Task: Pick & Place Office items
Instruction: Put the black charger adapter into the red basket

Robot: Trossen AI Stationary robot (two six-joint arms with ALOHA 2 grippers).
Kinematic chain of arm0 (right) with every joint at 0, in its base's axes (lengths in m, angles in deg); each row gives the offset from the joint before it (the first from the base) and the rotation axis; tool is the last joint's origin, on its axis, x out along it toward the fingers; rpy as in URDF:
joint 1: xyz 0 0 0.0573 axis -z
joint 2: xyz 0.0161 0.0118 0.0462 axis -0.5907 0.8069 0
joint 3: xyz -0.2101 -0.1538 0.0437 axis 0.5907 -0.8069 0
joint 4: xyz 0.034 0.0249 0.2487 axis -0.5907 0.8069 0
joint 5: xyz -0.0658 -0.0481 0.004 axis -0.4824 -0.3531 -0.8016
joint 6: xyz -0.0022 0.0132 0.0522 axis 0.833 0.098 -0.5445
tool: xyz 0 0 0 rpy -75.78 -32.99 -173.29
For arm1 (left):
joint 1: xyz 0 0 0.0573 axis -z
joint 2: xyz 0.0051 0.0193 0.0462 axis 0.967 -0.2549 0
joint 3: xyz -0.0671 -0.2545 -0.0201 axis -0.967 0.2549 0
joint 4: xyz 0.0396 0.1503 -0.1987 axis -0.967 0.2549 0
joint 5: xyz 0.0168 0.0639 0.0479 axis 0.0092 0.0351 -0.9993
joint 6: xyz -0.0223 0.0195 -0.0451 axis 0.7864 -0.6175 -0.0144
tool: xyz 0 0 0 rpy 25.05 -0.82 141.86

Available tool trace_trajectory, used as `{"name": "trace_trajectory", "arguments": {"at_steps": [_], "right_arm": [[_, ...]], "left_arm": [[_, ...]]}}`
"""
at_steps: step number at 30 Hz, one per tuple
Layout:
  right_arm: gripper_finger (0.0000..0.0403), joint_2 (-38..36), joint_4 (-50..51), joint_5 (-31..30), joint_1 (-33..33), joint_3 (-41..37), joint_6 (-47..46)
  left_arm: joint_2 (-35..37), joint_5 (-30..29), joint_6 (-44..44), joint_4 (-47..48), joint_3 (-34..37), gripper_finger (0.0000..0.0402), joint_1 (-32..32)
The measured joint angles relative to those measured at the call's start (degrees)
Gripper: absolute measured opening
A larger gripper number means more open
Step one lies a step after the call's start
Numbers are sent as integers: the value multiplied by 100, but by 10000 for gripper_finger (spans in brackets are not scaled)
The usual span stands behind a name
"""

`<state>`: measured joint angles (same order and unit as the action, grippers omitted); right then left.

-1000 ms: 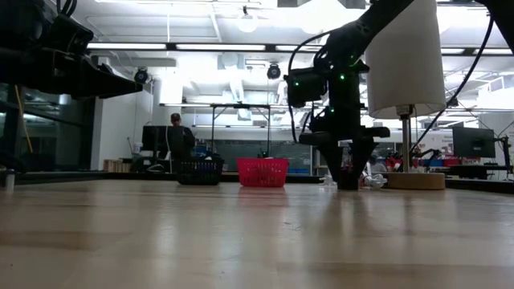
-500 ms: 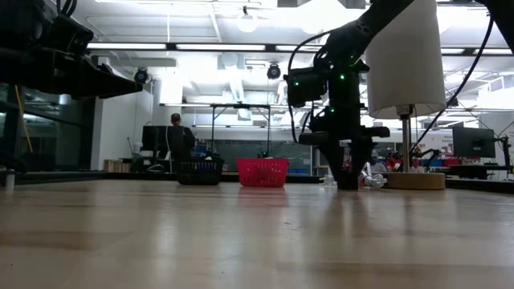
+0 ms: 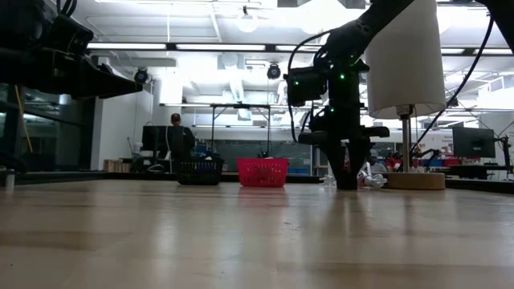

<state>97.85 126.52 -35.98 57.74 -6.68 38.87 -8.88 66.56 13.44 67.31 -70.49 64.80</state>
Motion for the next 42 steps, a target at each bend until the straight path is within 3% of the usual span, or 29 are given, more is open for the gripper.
{"name": "trace_trajectory", "arguments": {"at_steps": [13, 23, 42], "right_arm": [[147, -54, -3, 60, -6, 0, 6], [145, -758, -401, 128, -176, 0, 275], [145, -1054, -3176, -218, -424, 2, 1551]], "left_arm": [[0, 0, 0, 1, 0, 167, 0], [1, 0, -1, 0, 0, 167, 0], [0, 0, -1, 0, 0, 167, 0]]}}
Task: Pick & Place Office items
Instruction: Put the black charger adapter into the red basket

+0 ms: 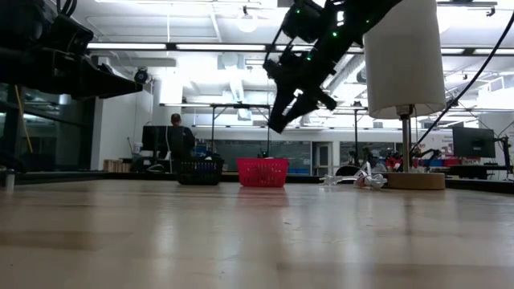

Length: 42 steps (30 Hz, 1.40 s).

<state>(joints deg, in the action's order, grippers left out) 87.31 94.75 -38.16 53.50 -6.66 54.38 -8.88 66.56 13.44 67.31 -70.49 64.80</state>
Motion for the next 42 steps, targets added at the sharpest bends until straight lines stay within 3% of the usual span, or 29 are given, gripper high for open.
{"name": "trace_trajectory", "arguments": {"at_steps": [6, 11, 28, 42], "right_arm": [[145, 225, -515, -90, 110, 52, 323], [145, 596, -451, 58, 275, 533, 663], [145, 1983, 1065, 596, 772, 2367, 1645], [146, 2079, 1130, 625, 814, 2457, 1919]], "left_arm": [[0, 0, 1, 0, 0, 167, 2], [1, 0, 2, 0, 0, 167, 2], [0, 0, 0, 0, 0, 167, 0], [0, 0, 2, 0, 0, 167, 2]]}}
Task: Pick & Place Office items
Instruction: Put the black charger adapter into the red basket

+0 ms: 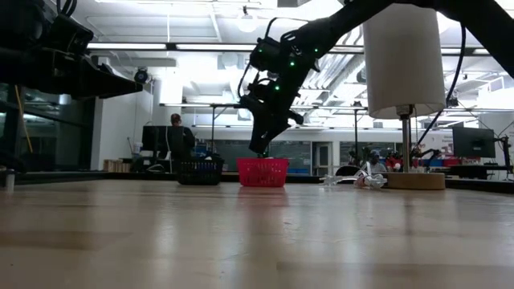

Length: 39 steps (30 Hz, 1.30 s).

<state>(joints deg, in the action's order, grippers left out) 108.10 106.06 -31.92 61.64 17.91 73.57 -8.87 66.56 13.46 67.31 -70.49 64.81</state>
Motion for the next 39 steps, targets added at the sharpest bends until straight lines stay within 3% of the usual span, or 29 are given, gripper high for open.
{"name": "trace_trajectory", "arguments": {"at_steps": [6, 16, 32, 39], "right_arm": [[146, 0, 67, -345, -31, 0, 112], [146, 0, 1007, -647, -29, -2, -169], [146, 0, 1027, -473, -29, -4, -189], [165, 0, 1023, -407, -29, -4, -189]], "left_arm": [[0, 0, -2, 0, 0, 167, -2], [1, 0, 0, 0, 0, 167, 0], [0, 0, -2, 0, 0, 167, -1], [0, 0, -2, 0, 0, 167, -2]]}}
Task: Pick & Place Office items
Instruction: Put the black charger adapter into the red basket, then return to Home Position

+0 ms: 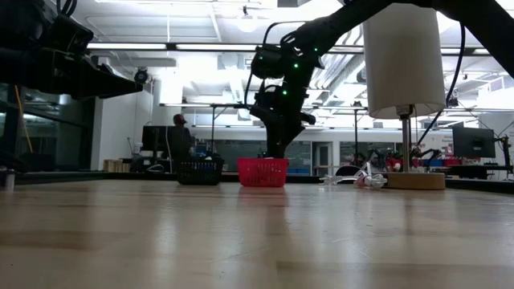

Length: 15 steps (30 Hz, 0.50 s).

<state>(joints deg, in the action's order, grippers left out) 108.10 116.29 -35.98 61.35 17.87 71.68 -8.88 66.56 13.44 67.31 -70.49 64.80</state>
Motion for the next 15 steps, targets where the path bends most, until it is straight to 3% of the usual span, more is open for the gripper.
{"name": "trace_trajectory", "arguments": {"at_steps": [15], "right_arm": [[171, 0, -47, -2, 0, 0, 4]], "left_arm": [[2, 0, 0, 0, 0, 167, 2]]}}
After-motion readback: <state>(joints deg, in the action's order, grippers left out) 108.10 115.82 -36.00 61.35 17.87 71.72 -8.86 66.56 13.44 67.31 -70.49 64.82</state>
